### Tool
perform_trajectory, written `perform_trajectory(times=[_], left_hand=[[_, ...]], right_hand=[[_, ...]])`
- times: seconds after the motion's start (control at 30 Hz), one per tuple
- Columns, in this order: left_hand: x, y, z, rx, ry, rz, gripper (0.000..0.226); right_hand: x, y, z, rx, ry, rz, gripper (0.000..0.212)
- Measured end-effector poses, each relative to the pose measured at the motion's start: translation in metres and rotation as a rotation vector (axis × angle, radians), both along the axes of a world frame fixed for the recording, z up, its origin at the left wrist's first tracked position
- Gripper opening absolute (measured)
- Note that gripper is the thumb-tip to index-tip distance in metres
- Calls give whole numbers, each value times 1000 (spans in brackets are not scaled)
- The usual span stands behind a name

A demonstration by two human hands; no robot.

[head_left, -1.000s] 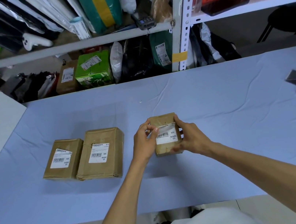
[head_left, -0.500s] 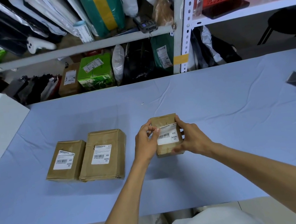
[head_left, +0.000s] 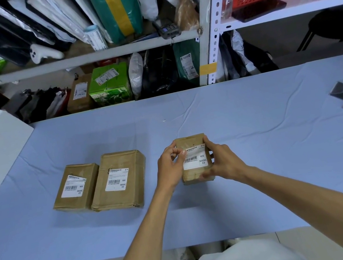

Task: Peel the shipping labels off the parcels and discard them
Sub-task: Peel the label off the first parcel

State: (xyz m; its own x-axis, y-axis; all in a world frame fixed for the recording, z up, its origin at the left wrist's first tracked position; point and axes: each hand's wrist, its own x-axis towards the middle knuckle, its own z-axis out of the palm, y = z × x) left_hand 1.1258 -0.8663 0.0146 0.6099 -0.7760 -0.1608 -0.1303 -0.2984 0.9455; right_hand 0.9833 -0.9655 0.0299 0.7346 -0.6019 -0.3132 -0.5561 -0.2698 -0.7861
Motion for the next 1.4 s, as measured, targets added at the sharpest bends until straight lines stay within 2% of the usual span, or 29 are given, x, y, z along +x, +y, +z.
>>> perform_trajectory(times=[0.47,0.83,1.1,1.3,1.4], left_hand=[[-2,-2,-2,8,19,-3,17],[-2,0,-5,10,48,-2,15],[3,1,-15,1,85,-2,16],[1,3,-19,8,102,-4,17],[0,4,-22,26,111,7,17]], right_hand=[[-3,1,-1,8,11,-20,117],[-3,3,1,-8,8,-10,108],[-3,3,-1,4,7,-4,107],[-2,3,-7,30,18,-14,116],[-3,4,-13,38,7,-25,113]])
